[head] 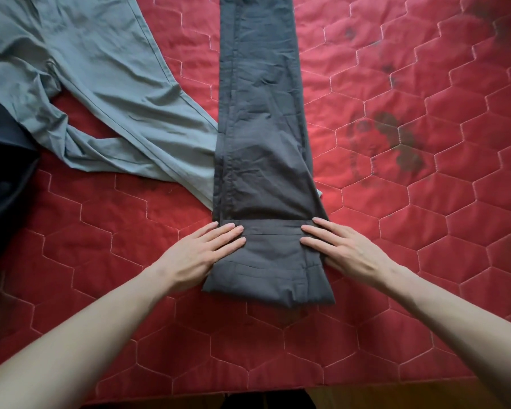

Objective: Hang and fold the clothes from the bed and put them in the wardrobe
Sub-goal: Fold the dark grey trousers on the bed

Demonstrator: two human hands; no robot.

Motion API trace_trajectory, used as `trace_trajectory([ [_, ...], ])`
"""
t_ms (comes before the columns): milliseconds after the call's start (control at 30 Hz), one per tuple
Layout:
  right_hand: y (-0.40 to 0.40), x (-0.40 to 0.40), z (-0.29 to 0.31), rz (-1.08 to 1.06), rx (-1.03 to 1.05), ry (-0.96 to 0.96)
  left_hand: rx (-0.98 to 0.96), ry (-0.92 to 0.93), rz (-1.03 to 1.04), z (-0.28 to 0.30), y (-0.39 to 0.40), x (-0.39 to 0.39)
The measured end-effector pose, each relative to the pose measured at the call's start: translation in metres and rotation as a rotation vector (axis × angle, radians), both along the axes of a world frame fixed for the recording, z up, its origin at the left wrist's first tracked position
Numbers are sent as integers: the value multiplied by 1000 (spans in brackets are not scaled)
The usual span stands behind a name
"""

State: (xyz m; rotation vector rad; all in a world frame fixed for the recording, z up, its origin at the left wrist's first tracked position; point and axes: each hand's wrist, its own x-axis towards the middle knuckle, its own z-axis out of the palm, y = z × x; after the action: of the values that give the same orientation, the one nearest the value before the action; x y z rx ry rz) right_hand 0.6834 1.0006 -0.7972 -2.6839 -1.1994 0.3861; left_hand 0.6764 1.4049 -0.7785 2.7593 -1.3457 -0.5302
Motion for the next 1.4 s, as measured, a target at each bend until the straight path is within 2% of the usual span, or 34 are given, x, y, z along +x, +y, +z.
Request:
trace_trajectory([
  [100, 5, -13, 9, -53, 42, 42, -30, 47, 6, 10, -3, -5],
  [200, 6, -29, 19, -119, 89, 117, -117, 154, 97, 13, -5, -19],
  [333, 5, -55, 35, -168, 158, 252, -258, 449, 497, 35, -11, -53],
  [433, 3, -76, 54, -258, 240, 351, -312, 732, 642, 60, -16, -77],
  [533, -6, -103, 67, -447, 357, 461, -380, 815, 738, 73, -19, -87],
  [733, 5, -125, 86, -751, 492, 496, -429, 1131, 1146, 53, -17, -90],
  [800, 13, -121, 85, -824, 564, 562, -534, 1213, 1346, 50, -26, -84],
  [900, 22, -113, 69, -971, 576, 699, -805, 1297, 1672, 63, -51, -71],
  [967, 27, -109, 54, -1065, 544, 755, -954, 1383, 1774, 53, -56, -65],
  [1033, 30, -105, 44, -1142, 495, 743, -988, 1455, 1791, 46, -58, -63],
  [1100, 31, -104, 37, -1196, 450, 723, -972, 1348, 1697, 40, -64, -69],
  [1200, 32, -108, 35, -1225, 397, 648, -856, 962, 1516, 28, -73, -76],
  [1267, 31, -111, 39, -1251, 363, 573, -845, 840, 1455, 21, -74, -77],
  [1333, 30, -112, 42, -1280, 305, 409, -809, 735, 1425, 23, -76, -76],
  [1400, 31, -108, 44, -1175, 286, 146, -632, 451, 1418, 30, -81, -75],
])
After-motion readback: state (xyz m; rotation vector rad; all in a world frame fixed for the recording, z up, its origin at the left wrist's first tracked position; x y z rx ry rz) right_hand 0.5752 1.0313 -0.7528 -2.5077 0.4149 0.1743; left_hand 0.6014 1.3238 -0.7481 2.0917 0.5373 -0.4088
